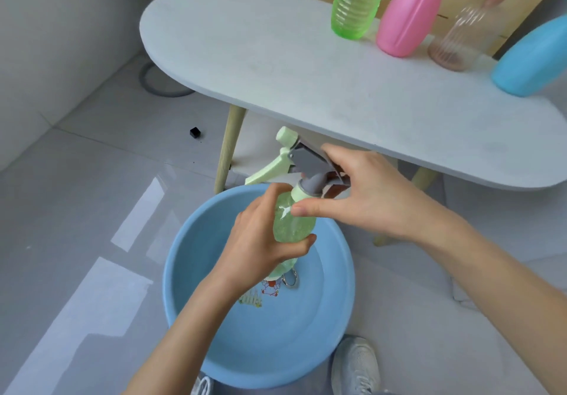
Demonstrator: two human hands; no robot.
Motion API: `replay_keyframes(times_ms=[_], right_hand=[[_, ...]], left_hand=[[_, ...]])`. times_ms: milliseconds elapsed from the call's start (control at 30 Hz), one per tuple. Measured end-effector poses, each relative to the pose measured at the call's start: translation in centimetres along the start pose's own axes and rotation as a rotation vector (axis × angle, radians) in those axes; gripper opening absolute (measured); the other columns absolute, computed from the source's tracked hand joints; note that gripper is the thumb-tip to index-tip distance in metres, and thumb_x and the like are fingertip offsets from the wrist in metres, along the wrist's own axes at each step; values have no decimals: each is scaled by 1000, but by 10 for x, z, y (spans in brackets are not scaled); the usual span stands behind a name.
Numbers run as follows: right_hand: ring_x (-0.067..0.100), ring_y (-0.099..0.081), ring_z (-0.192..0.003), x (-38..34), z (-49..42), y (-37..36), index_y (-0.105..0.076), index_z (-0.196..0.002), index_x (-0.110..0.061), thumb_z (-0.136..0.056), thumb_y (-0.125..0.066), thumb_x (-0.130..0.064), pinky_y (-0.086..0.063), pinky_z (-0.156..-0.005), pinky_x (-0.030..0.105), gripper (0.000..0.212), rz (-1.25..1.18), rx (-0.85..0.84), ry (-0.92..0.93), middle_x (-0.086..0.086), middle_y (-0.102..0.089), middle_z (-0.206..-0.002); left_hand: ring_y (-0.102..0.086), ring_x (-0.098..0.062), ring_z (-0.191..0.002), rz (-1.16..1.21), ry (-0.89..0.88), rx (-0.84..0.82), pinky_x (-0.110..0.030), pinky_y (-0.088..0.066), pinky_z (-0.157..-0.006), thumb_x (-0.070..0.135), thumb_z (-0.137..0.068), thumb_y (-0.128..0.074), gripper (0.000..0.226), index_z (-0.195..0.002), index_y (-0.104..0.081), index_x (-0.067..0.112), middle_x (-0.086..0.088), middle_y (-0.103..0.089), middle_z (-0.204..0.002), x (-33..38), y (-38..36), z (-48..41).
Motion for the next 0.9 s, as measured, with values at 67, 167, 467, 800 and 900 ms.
replay_keyframes(times_ms=[67,167,467,800,900], right_hand=[[5,-51,-63,-10,2,7,-47,-75,-14,-69,-81,-40,-41,-56,18,43,-6,-49,33,-17,-58,-67],[17,-60,-79,-18,4,18,-56,-91,-8,-73,-80,-29,-50,-75,37,36,1,-116,80,-4,-68,-85],[0,-51,-58,-53,5,67,-58,-79,-11,-66,-84,-42,-40,-57,19,42,-6,1,92,-9,-54,-66],[-8,-55,-67,-77,25,79,-58,-87,-24,-73,-79,-43,-43,-66,12,32,-37,-45,67,-17,-63,-77],[9,-65,-96,-87,32,85,-60,-100,-12,-77,-78,-34,-53,-89,33,36,-105,-111,96,-5,-70,-96]], left_hand=[[-44,-5,-72,8,-1,2,-25,-32,-65,50,-66,-70,57,-109,-37,32,18,-47,-78,6,4,1],[-44,-4,-67,8,-19,26,-22,-30,-60,45,-67,-74,55,-106,-37,34,18,-45,-71,20,14,2],[-39,-5,-59,6,-58,-14,-21,-26,-54,36,-69,-78,49,-93,-36,29,11,-39,-62,75,45,-7],[-56,-25,-102,-28,-40,-54,-47,-45,-90,63,-57,-65,79,-120,-45,21,-6,-62,-108,104,58,4],[-56,-17,-105,-21,-35,-45,-37,-46,-91,61,-57,-68,83,-126,-43,23,3,-60,-113,111,61,11]])
Point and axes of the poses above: each hand's wrist, its own z-axis away from the middle knuckle, its own y-axis out of the back of the hand, x = y × z, the point moved 7 cm from there along -z, towards the middle knuckle
